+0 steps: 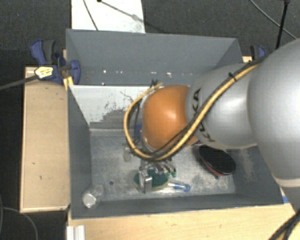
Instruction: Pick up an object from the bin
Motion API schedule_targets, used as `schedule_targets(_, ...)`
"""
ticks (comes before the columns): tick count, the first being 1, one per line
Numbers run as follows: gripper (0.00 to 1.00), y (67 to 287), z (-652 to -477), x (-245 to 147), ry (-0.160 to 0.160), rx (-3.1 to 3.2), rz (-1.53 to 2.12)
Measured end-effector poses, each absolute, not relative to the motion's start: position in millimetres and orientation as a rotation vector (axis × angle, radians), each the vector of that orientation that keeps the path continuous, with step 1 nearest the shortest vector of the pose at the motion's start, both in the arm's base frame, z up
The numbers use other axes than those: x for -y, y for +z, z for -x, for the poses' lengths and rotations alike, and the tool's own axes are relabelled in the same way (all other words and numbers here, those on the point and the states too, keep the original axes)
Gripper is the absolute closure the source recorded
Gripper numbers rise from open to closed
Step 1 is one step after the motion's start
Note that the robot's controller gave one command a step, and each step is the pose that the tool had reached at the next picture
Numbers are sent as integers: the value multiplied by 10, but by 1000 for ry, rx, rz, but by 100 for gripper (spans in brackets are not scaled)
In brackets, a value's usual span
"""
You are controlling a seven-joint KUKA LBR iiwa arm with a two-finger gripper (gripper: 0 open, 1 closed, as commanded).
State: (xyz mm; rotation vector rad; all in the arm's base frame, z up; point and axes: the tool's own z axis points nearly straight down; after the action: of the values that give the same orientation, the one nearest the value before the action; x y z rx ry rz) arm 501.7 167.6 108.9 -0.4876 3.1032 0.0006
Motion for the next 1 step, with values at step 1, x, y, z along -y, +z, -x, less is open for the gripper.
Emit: schedule_targets(1,0,1094,-5498,-1204,-2,-3107,405)
